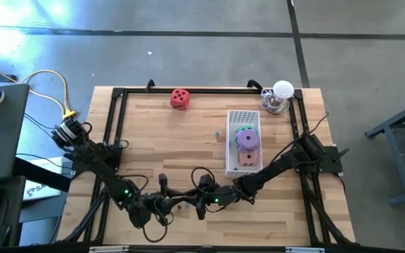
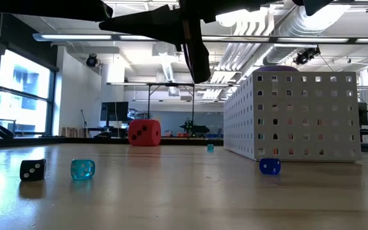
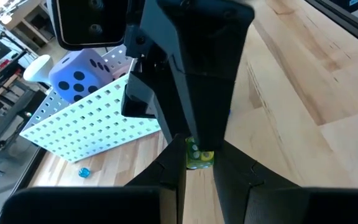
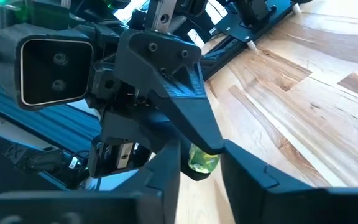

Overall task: Pick & Place Dice
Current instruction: Put the light green die into the white bin

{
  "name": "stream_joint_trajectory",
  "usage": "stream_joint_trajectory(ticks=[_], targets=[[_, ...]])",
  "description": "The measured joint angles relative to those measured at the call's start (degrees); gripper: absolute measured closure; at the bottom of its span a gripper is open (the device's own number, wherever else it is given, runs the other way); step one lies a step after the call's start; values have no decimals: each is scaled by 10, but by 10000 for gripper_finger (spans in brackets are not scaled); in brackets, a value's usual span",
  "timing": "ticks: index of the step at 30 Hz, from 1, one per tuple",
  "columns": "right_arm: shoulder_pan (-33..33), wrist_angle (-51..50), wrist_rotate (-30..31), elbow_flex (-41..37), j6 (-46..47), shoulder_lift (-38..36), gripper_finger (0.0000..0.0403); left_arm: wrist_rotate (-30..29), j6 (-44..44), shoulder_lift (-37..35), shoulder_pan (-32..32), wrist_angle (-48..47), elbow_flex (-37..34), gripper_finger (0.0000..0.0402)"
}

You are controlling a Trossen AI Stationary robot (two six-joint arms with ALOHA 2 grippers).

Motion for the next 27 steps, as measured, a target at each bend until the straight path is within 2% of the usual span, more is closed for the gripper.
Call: stream_joint_trajectory(ticks=[8, 20, 27], targets=[[0, -2, -1, 0, -9, 0, 363, -2, 3, 0, 0, -2, 0, 348], [-1, -5, -1, 0, -15, 0, 366, -2, 33, 0, 0, -1, 0, 346], [-2, -10, -4, 0, -32, 0, 368, 1, 58, 0, -3, 3, 0, 292]])
